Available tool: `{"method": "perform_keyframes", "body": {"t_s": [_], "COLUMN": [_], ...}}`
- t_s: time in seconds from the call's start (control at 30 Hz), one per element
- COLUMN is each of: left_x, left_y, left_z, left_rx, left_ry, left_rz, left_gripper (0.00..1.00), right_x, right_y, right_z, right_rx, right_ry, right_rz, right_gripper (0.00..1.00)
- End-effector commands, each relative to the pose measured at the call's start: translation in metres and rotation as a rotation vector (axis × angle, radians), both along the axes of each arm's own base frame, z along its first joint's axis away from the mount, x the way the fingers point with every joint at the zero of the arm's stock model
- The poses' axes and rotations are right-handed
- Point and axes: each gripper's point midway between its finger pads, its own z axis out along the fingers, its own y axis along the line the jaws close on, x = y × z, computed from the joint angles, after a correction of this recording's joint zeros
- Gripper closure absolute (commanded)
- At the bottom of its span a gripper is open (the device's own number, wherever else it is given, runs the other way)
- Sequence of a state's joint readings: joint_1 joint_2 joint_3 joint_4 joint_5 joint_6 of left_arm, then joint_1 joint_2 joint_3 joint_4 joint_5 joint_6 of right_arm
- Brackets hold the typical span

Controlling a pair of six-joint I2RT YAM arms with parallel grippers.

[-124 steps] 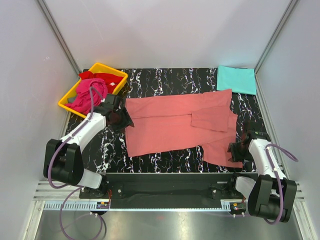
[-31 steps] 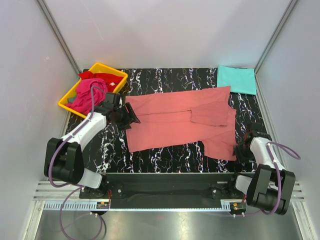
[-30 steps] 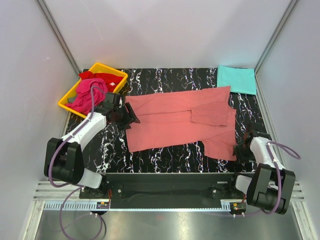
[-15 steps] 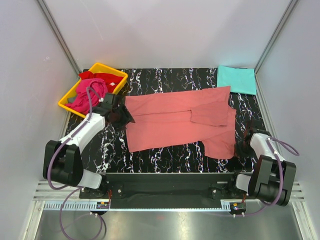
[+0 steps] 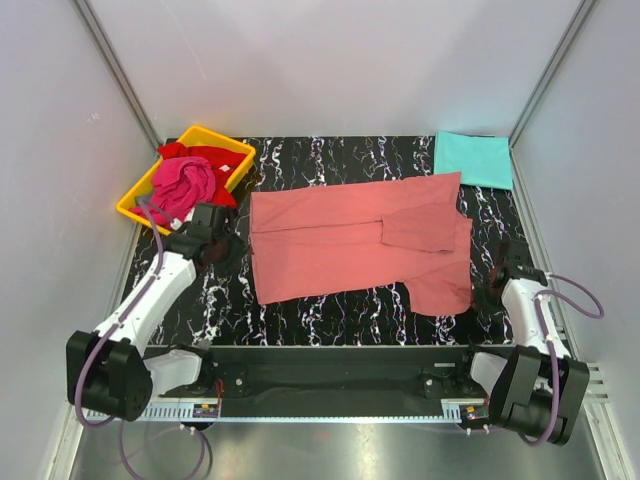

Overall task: Fold and stack the t-shirts
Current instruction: Fold the tshirt

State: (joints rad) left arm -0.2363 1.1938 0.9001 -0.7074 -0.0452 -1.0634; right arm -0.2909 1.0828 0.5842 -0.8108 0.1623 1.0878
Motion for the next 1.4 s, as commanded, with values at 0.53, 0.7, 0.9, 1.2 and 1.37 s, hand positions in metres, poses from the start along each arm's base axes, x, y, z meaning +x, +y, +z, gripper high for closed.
{"method": "perform_keyframes", "body": {"t_s": [0.53,0.7,0.9,1.2,1.37], "left_x": [-0.077,-0.08,-0.084,-0.083,-0.09], "left_y": [-0.029,-0.034,-0.029,-0.032,-0.023], "left_z": [-0.088,-0.101,-0.116,-0.091,-0.09], "left_rx": [0.079,0.122,0.153,0.136,0.078], "left_ry": [0.251,0.307,0.326,0.291,0.264], "left_rz": [0.128,0.127,0.174,0.214,0.37], "left_gripper": [0.5,0.5,0.51,0.49,0.48], "right_x": [0.016,0.017,0.02,0.018,0.018], "right_y": [0.03,0.035,0.036,0.036,0.036], "right_z": [0.017,0.018,0.024,0.023,0.024], "right_rx": [0.068,0.077,0.07,0.068,0.067], "right_ry": [-0.171,-0.204,-0.238,-0.244,-0.244], "right_rz": [0.34,0.367,0.376,0.377,0.377], "right_gripper": [1.0,1.0,1.0,1.0,1.0]}}
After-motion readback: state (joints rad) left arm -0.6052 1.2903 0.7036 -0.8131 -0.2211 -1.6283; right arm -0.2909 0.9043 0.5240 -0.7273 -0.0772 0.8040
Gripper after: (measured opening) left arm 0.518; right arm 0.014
